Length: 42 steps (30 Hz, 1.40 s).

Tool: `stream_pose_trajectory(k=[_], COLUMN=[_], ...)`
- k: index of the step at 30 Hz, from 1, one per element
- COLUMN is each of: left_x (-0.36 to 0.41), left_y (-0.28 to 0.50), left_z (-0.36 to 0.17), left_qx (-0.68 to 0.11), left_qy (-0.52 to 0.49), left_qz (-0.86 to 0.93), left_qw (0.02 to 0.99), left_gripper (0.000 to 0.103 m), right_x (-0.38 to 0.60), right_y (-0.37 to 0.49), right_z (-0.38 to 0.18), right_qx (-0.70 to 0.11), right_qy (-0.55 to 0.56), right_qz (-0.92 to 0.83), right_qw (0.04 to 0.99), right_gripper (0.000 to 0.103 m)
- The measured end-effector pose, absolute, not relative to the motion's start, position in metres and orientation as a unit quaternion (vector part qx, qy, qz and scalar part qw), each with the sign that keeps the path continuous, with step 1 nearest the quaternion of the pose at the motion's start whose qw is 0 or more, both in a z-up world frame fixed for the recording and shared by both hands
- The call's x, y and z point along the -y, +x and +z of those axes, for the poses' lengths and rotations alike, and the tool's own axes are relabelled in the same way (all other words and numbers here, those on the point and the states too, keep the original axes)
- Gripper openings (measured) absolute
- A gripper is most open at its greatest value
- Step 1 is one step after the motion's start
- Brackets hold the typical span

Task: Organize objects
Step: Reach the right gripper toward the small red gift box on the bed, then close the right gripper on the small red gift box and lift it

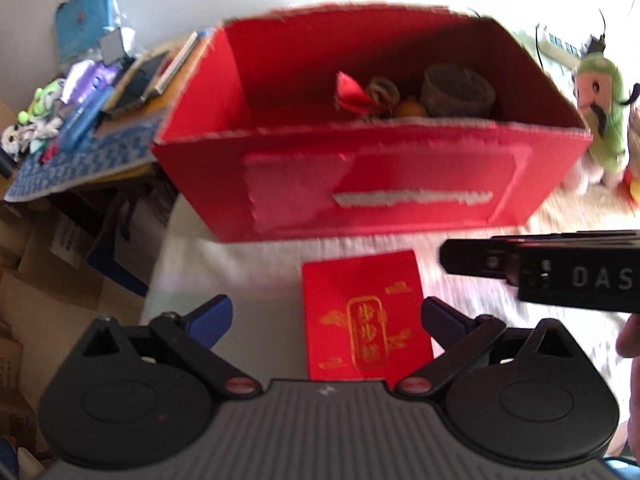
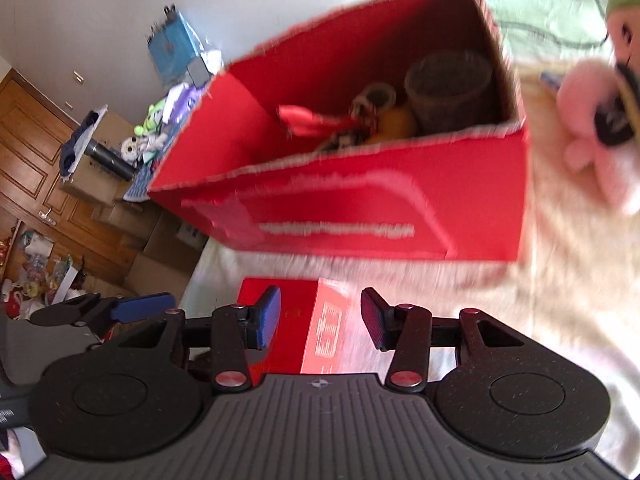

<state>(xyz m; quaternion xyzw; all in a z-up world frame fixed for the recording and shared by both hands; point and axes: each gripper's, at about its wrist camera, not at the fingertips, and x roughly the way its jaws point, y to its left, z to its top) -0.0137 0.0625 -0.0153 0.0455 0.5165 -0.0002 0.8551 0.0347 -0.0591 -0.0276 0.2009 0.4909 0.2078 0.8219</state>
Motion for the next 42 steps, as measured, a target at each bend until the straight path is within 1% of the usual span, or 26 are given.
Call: stream_pose_trajectory(k=[8,20,24,29,34,42], left_x=[-0.049,-0.039,-0.043,-0.053,-0.05,-0.042], left_y=[-0.008,0.001,0.003,0.007,0.005,0.001], left_z=[-0.037,-0.046,-0.05,-0.056,-0.056,-0.053], left_qx=[-0.55,-0.561,-0.569,-0.592,-0.595,-0.59], left_qy=[0.05,0.077,0.071,0.036,0.041,0.056], left_qz=[-0.029,-0.051,-0.045,-0.047,-0.045,-0.054], left_qw=[0.833,0.823,0.818,0.804,0.801,0.804], left_gripper=[0.1,0.101,0.1,0.098,0.087,0.086], right_x=[0.058,0.055,0.051,0.045,0.046,0.057], right_y=[0.036,0.054,0.06,0.063,0.065,0.062], right_z=[-0.043,-0.055,-0.06,-0.059,-0.061,-0.057], right_qx=[-0.526,-0.559,-0.572,-0.575,-0.579,-0.576], right_qy=[0.225,0.237,0.236,0.225,0.226,0.233], right_qz=[0.207,0.22,0.231,0.246,0.248,0.245], right_qw=[0.794,0.763,0.751,0.747,0.743,0.744], right_gripper=[0.049,0.049,0.048,0.048,0.049,0.048])
